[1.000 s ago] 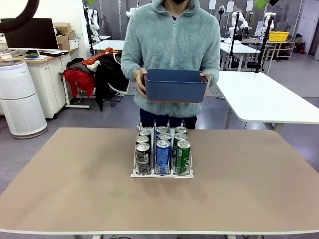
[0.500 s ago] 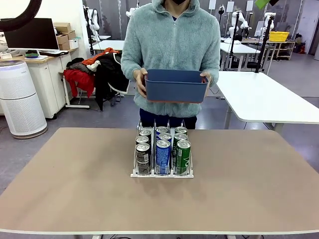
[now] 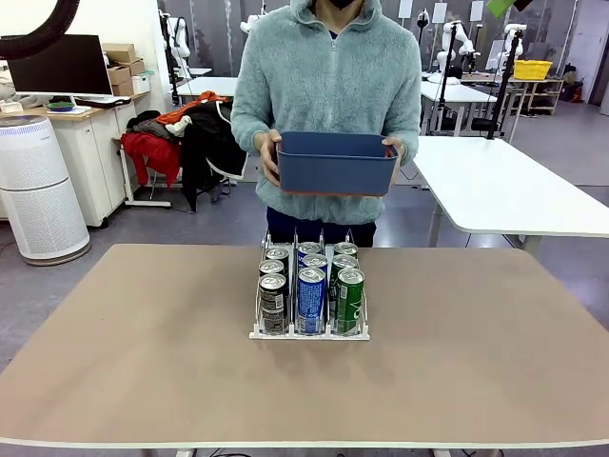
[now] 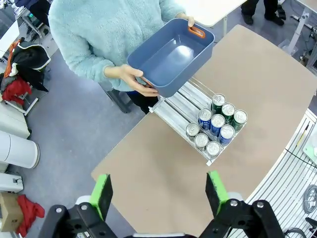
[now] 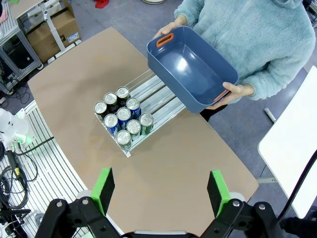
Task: Fill the beverage cans into the dispenser.
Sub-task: Place the picked Ionic drink in the line of the Automatic Can Dispenser with the same cans.
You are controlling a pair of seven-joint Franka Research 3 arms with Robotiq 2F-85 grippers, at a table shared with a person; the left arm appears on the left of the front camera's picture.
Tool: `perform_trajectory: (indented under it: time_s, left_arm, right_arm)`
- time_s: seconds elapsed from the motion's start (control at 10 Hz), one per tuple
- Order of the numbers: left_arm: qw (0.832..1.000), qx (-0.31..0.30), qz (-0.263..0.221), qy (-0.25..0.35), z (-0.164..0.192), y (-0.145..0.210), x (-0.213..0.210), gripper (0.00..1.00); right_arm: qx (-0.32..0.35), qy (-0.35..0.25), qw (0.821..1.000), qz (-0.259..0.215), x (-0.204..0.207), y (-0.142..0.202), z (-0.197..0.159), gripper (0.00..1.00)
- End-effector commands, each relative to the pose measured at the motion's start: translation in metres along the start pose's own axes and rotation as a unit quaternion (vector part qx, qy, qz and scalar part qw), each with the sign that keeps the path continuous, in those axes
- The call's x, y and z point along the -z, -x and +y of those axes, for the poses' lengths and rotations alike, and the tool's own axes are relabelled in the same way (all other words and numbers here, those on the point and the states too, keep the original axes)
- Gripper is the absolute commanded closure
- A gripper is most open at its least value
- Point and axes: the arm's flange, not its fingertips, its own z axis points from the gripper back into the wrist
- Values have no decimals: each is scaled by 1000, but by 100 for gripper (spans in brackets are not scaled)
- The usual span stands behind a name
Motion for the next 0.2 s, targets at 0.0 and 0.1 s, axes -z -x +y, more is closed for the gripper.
perform_trajectory:
  time_s: [0.0,0.1]
  left_arm:
    - [1000,2,8,-2,1,1,-2,0]
    - [1000,2,8,-2,1,1,-2,0]
  right_arm:
    - [1,0,1000,1,1,0,0,0]
    - [1,0,1000,1,1,0,0,0]
